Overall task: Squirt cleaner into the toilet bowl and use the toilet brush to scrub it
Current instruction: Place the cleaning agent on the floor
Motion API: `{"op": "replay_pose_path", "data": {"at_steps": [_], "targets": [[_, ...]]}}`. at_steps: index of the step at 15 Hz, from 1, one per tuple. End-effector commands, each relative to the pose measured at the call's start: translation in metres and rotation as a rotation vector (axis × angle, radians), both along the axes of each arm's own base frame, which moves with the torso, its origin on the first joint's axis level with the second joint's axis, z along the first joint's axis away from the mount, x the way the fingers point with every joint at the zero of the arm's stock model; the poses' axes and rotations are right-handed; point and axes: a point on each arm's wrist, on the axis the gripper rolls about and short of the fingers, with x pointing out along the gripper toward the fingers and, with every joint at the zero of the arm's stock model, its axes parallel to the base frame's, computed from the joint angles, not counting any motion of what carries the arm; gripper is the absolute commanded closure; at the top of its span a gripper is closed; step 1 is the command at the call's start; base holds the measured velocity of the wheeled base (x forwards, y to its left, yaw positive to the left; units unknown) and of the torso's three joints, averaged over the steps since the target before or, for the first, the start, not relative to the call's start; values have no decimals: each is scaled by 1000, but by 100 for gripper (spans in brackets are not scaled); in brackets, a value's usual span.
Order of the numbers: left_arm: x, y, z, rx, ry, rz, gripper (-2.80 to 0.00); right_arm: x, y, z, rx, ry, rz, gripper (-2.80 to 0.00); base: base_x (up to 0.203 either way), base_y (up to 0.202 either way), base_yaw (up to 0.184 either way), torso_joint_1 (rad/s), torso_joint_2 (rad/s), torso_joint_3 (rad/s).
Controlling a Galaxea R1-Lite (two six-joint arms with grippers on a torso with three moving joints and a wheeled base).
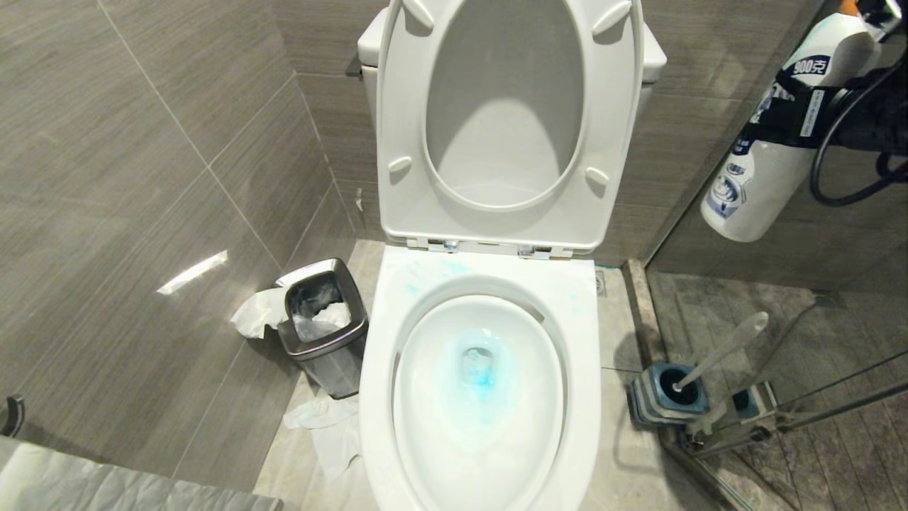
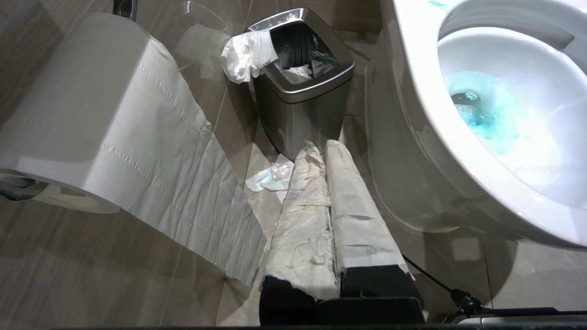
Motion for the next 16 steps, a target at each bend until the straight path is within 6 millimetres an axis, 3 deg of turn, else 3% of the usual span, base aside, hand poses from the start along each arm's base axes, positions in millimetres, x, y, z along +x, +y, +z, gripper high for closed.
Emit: {"op": "replay_pose_path", "data": {"at_steps": [1, 5, 11, 16], "targets": [[0, 0, -1, 0, 5, 1, 0, 22, 0, -26, -2, -16, 4, 0, 0, 0, 0, 0, 0, 0], [0, 0, 0, 0, 3, 1, 0, 33, 2, -61, 4, -34, 102, 0, 0, 0, 0, 0, 0, 0], [0, 0, 0, 0, 3, 1, 0, 52, -13, -97, -3, -28, 95, 0, 0, 0, 0, 0, 0, 0], [0, 0, 0, 0, 3, 1, 0, 73, -13, -144, -77, -23, 102, 0, 0, 0, 0, 0, 0, 0]]}}
